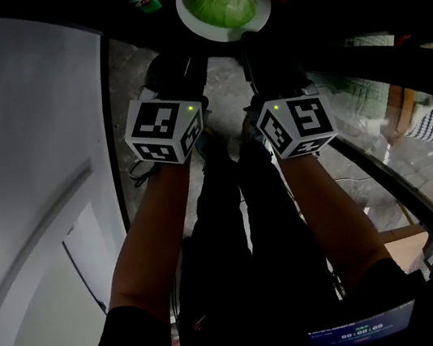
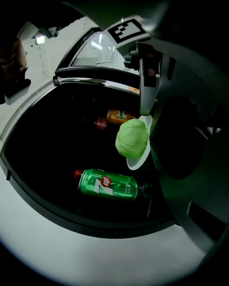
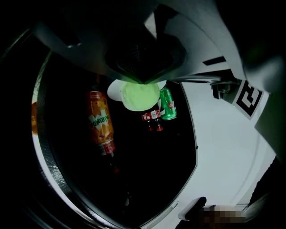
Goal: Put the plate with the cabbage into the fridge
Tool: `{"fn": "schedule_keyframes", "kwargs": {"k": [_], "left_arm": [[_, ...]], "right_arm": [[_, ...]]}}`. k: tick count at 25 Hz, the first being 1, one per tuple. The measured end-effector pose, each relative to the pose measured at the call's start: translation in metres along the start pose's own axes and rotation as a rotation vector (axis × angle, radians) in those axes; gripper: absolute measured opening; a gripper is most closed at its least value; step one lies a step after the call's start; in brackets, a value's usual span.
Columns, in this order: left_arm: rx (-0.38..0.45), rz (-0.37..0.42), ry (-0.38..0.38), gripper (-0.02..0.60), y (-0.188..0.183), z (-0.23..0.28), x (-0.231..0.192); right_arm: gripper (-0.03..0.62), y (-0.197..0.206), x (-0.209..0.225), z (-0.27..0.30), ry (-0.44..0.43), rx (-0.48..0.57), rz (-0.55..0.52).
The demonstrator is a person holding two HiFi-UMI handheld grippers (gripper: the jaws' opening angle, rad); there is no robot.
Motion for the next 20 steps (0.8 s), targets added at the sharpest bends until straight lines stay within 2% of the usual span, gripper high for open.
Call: {"fn": "schedule_keyframes", "kwargs": {"k": [20], "left_arm": [[-0.002, -0.034, -0.032, 0.005, -0.009, 0.015, -0.013]], "right_arm": [[0.008, -0.009, 0.009, 0.025, 0.007, -0.013, 0.001]]}}
Point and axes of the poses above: the fingertips, and each gripper's own axes: z forward along the fingers, x to its right, y out of its underside, the point moved 7 cm from there along -z, backward along the fingers, and after that the axes turned 9 degrees about x, right-handed, at the moved point
